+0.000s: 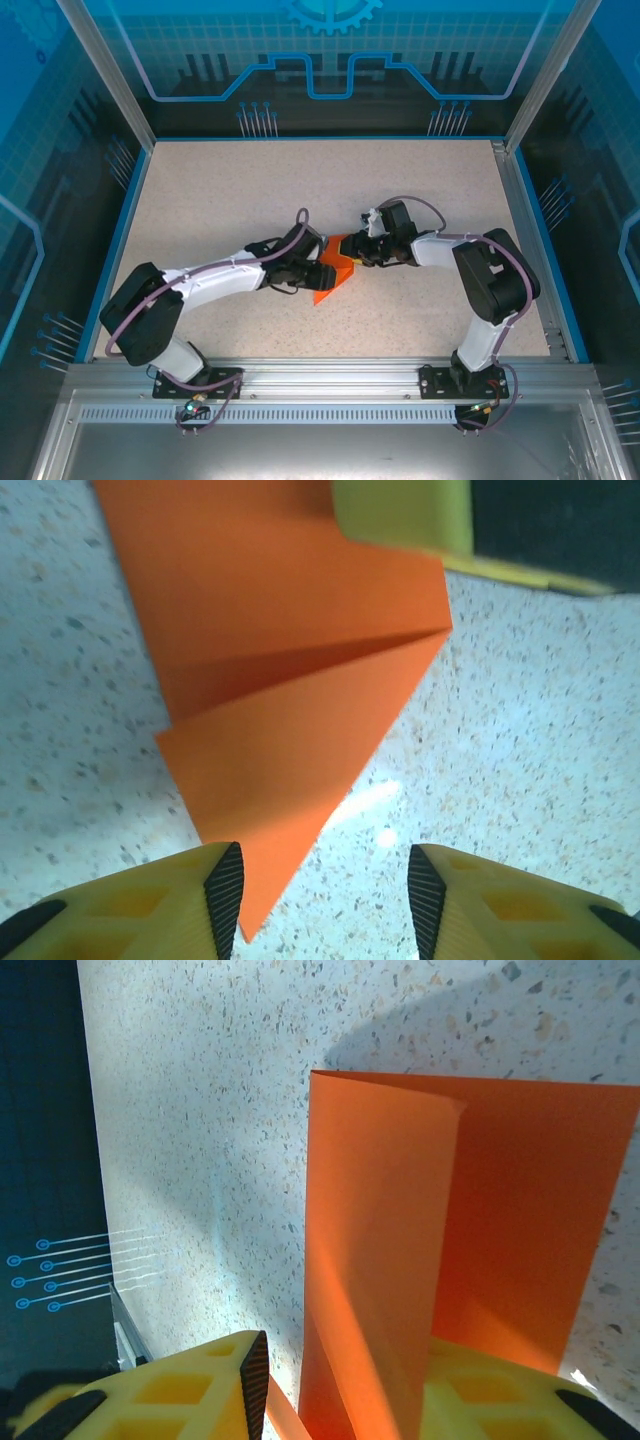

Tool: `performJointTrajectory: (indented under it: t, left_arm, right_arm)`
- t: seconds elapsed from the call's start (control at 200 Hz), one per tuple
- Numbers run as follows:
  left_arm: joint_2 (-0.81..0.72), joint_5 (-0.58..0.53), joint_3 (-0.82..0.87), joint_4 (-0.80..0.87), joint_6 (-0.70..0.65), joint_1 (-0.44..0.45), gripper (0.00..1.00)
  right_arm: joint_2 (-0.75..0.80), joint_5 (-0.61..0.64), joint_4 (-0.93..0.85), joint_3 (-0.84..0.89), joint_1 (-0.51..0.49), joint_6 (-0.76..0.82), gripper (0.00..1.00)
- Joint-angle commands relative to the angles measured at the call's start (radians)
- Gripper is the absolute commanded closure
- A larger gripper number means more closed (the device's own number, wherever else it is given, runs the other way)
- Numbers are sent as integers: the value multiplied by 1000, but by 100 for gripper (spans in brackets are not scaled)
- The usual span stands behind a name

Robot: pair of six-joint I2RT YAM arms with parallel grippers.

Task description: Fold a paper plane with a square sheet of paper (pick it up from the middle)

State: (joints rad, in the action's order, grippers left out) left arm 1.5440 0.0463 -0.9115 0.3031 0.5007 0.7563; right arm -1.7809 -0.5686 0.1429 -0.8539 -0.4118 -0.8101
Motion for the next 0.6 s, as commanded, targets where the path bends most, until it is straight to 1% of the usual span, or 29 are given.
performJointTrajectory:
  t: [0.0, 0.135, 0.155, 0.25, 0.41, 0.595]
  left_arm:
    - [-1, -144, 19, 43, 55, 50, 49]
    - [1, -207, 35, 28, 103, 95, 49]
    - [-2, -215, 39, 23, 108, 99, 49]
    - [-18, -245, 66, 0, 133, 116, 48]
    - [-41, -279, 110, -63, 151, 117, 47]
    - [-30, -296, 96, -95, 123, 117, 45]
  right_arm:
    - [-27, -50, -30, -20, 10, 26, 61]
    - [-45, -79, -36, -20, 10, 39, 61]
    - [-47, -82, -41, -47, 10, 45, 61]
    - [-50, -87, -75, -65, 11, 74, 61]
    - [-51, -85, -129, -99, 10, 119, 62]
    - [-51, -75, -145, -107, 19, 134, 62]
